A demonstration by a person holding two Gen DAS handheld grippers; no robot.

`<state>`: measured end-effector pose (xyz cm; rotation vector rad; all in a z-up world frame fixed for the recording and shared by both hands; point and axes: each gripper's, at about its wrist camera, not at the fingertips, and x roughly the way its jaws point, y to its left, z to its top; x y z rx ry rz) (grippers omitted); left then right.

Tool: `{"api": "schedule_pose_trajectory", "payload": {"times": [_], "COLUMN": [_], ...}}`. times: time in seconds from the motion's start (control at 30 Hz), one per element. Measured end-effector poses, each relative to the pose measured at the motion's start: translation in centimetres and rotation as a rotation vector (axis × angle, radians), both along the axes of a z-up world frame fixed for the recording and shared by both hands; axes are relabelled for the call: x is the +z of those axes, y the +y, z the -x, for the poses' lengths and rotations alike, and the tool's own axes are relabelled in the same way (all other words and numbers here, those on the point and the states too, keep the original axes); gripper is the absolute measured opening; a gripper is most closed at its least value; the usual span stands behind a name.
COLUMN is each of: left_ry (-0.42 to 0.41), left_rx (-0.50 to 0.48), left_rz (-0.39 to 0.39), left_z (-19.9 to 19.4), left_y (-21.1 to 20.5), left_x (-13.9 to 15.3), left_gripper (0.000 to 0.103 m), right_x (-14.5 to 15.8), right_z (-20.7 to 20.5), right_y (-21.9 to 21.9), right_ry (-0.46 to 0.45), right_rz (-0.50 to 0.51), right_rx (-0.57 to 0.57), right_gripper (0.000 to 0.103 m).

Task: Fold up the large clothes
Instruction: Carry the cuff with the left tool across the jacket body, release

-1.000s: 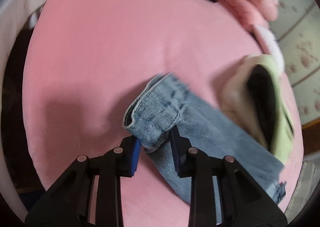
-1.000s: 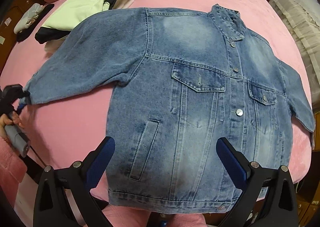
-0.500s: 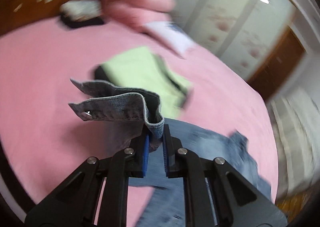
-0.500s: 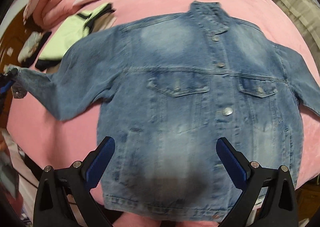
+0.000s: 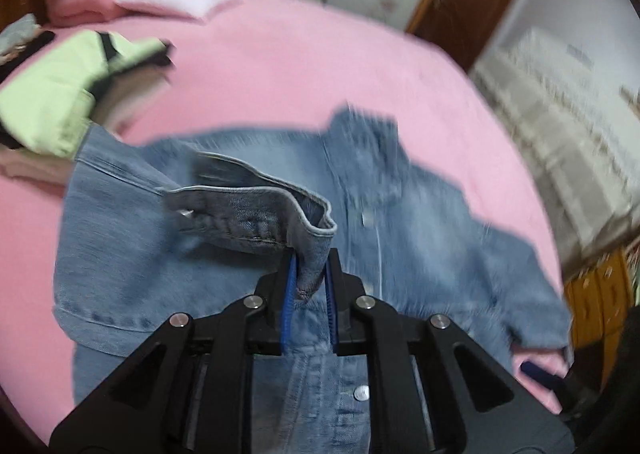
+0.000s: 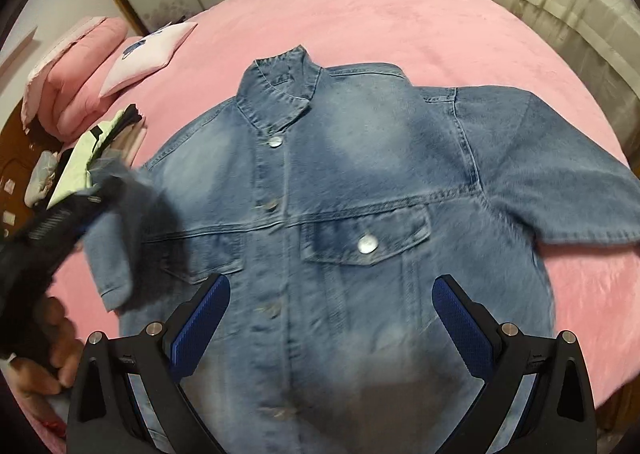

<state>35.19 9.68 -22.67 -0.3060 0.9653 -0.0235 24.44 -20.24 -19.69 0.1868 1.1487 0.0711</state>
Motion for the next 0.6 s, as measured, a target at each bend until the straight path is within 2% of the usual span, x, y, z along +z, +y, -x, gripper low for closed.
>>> {"api": "schedule_pose_trajectory", "payload": {"times": [0.07, 0.1, 0.13, 0.2, 0.3, 0.4, 0.47, 0.53, 0.6], "left_ry": [0.075, 0.111, 0.137, 0.127, 0.076, 0.105, 0.133, 0.168, 0.214], "left_rx": [-0.051, -0.07, -0.087, -0.091, -0.035, 0.065, 0.158, 0.246, 0.282], "left_rz": [0.008, 0.015, 0.026, 0.041, 0.052, 0.05, 0.013, -0.067, -0.12], "left_z": [0.3, 0.1, 0.6, 2.7, 5.1, 7.7, 9.3, 10.7, 11.4], "left_y": [-2.4, -2.9, -3.2, -4.0, -2.0, 1.3, 3.9, 6.6, 8.5], "left_x": [-1.8, -2.3, -3.0, -2.7, -1.8, -0.9, -1.4, -2.3, -3.4], "left_gripper": [0.017, 0.03, 0.049, 0.066, 0.073, 0.074, 0.074, 0.074, 0.074], "right_x": [-1.1, -1.7, -2.2, -3.3, -4.4, -5.5, -6.3, -7.3, -8.1], "right_z": [-0.9, -1.2, -1.5, -1.9, -2.6, -3.5, -4.1, -4.7, -4.9], "right_y": [-0.9, -1.1, -0.9, -0.3, 0.9, 2.4, 3.6, 4.9, 6.0], "right_ry": [-0.004, -0.004, 0.0, 0.007, 0.014, 0.037, 0.056, 0.069, 0.068], "right_rz": [0.004, 0.008, 0.009, -0.005, -0.067, -0.173, -0.214, -0.215, -0.192], "right_rx": [0.052, 0.08, 0.109, 0.164, 0.215, 0.249, 0.264, 0.262, 0.248], "right_gripper": [0.103, 0.103, 0.103, 0.103, 0.103, 0.097, 0.083, 0.082, 0.076]}}
